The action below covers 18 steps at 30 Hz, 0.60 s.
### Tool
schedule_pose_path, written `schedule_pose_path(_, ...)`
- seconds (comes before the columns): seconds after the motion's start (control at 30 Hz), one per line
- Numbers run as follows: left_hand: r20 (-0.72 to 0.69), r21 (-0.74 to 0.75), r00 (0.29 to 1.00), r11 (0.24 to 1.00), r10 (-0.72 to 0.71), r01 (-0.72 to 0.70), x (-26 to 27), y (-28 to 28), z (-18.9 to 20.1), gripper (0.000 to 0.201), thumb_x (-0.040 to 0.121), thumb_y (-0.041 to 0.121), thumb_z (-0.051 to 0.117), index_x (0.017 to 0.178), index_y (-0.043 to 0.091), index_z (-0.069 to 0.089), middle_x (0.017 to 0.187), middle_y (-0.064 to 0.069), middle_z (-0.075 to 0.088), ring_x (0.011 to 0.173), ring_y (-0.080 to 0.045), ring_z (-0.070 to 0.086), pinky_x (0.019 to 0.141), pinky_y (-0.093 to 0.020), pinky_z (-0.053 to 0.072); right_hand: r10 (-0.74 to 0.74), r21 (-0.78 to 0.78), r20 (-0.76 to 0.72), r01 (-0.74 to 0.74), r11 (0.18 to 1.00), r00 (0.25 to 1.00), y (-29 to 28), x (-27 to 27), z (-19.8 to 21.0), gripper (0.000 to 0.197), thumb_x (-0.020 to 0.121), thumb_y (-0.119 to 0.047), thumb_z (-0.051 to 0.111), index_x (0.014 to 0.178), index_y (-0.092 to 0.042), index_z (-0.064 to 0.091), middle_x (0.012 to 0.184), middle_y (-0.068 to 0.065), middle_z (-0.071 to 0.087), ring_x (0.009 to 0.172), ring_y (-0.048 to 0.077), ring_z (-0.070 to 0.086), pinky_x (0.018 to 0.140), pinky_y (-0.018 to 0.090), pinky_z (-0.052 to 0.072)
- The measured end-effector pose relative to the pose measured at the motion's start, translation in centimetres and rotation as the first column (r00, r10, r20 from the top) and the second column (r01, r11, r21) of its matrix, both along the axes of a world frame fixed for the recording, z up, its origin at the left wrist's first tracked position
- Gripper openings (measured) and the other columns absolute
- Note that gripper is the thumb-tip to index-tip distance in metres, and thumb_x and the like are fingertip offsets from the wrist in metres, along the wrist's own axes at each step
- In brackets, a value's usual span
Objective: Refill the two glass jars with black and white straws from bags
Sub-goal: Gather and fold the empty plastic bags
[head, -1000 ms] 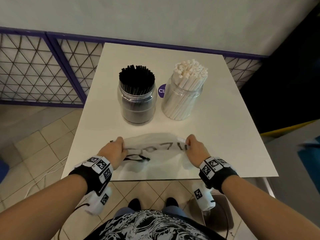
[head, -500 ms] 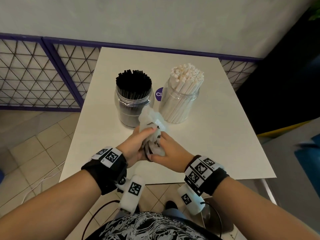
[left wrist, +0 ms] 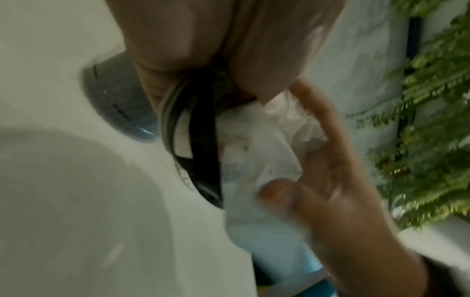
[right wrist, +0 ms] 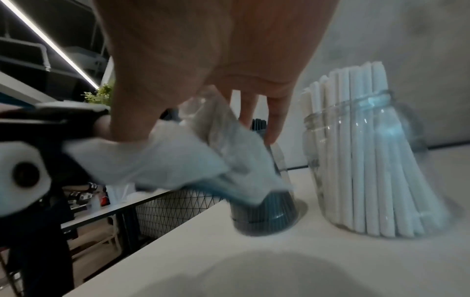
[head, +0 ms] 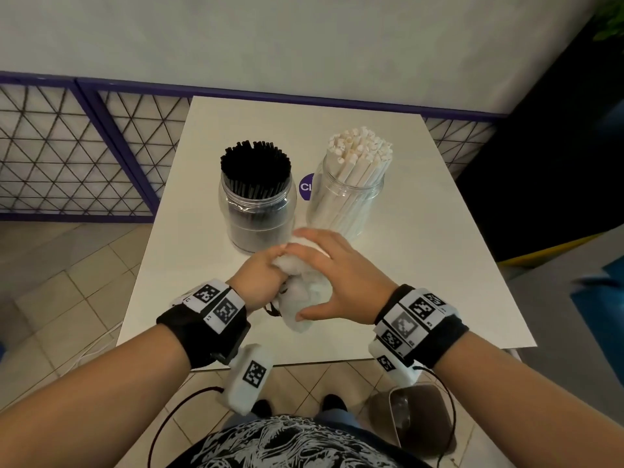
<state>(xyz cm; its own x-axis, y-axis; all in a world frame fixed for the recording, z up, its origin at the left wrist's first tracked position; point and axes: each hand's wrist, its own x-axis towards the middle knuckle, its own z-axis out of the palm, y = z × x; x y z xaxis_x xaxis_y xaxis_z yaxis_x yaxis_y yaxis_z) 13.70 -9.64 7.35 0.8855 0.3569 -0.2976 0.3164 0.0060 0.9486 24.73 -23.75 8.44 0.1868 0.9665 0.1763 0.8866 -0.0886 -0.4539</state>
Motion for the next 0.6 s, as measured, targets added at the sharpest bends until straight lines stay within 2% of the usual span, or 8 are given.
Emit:
schedule_pose_path(0.07,0.019,-0.078,0.998,0.996,0.052,-0.05,0.5,0.1,0.4,0.024,0.077,0.028,0.054,0.094,0.012,0.057,0.085,-0.011,0.062,0.076,-0.015,0.059,0.064,-0.029,0.046,-0.043,-0.032,-0.152,0.038,0.999,0.987,0.1,-0.4,-0.6,0.093,0.062,-0.052,0.081,0.138,-0.036,0.03,0.137,-0.005,0.032,0.124,0.019,0.039,0.096,0.043,0.047)
schedule_pose_path(0.13,0.0,-0.271,0.992,0.955,0.129,-0.124,0.7,0.2,0.5,0.022,0.079,0.018,0.059,0.1,0.018,0.053,0.082,-0.002,0.06,0.071,-0.011,0.059,0.058,-0.025,0.046,-0.098,0.002,-0.186,0.1,0.995,0.978,0.2,-0.8,-1.3,0.088,0.065,-0.043,0.082,0.134,-0.035,0.029,0.13,-0.002,0.035,0.114,0.019,0.046,0.088,0.042,0.051)
schedule_pose_path(0.23,-0.021,-0.463,0.997,0.883,0.068,-0.07,0.8,0.2,0.5,0.044,0.075,0.009,0.055,0.118,0.011,0.048,0.105,-0.015,0.057,0.086,-0.018,0.061,0.063,-0.03,0.051,-0.171,0.034,-0.224,0.183,0.982,0.959,0.2,-0.3,-1.7,0.064,0.076,-0.015,0.073,0.13,-0.023,0.041,0.119,0.005,0.044,0.098,0.021,0.054,0.08,0.033,0.051)
schedule_pose_path(0.3,-0.048,-0.339,0.997,0.94,-0.064,0.044,0.5,-0.2,1.0,0.062,0.071,0.017,0.06,0.131,0.019,0.042,0.123,-0.008,0.051,0.101,-0.013,0.056,0.075,-0.027,0.05,-0.255,0.021,-0.286,0.272,0.962,0.924,0.2,0.5,-1.6,0.05,0.076,0.0,0.064,0.123,-0.014,0.052,0.111,0.007,0.049,0.092,0.022,0.055,0.077,0.022,0.045)
schedule_pose_path(0.37,-0.05,-0.135,0.983,0.976,-0.178,0.17,0.2,-0.9,1.5,0.08,0.08,0.019,0.072,0.142,0.03,0.022,0.132,0.005,0.044,0.103,0.004,0.051,0.076,-0.011,0.045,-0.311,0.025,-0.379,0.345,0.938,0.872,0.2,1.0,-1.5,0.044,0.071,0.013,0.054,0.11,-0.008,0.058,0.103,0.009,0.05,0.085,0.016,0.052,0.071,0.009,0.039)
schedule_pose_path(0.43,-0.004,-0.061,0.974,0.973,-0.225,0.224,0.1,-1.6,1.4,0.097,0.08,0.022,0.074,0.149,0.032,0.005,0.143,0.005,0.032,0.11,0.001,0.051,0.076,-0.01,0.049,-0.319,0.032,-0.46,0.374,0.927,0.829,0.5,0.8,-1.1,0.043,0.067,0.019,0.047,0.102,-0.004,0.059,0.101,0.009,0.047,0.084,0.007,0.048,0.072,0.004,0.037)
schedule_pose_path(0.53,0.046,-0.023,0.986,0.986,-0.163,0.164,0.3,-2.1,1.7,0.094,0.081,0.032,0.072,0.146,0.036,0.005,0.151,0.0,0.023,0.13,-0.012,0.043,0.097,-0.023,0.048,-0.313,0.002,-0.505,0.364,0.931,0.804,1.0,0.2,-1.0,0.035,0.073,0.015,0.053,0.102,-0.006,0.056,0.106,0.008,0.042,0.086,0.009,0.047,0.075,0.003,0.037)
schedule_pose_path(0.6,0.112,-0.065,0.986,0.989,-0.123,0.131,0.5,-2.0,1.7,0.082,0.085,0.022,0.069,0.142,0.035,0.011,0.147,-0.002,0.031,0.122,-0.001,0.048,0.09,-0.014,0.048,-0.285,-0.033,-0.601,0.334,0.942,0.747,1.0,-0.1,-0.8,0.036,0.079,0.0,0.061,0.108,-0.018,0.05,0.114,0.01,0.044,0.095,0.012,0.052,0.084,0.009,0.042)
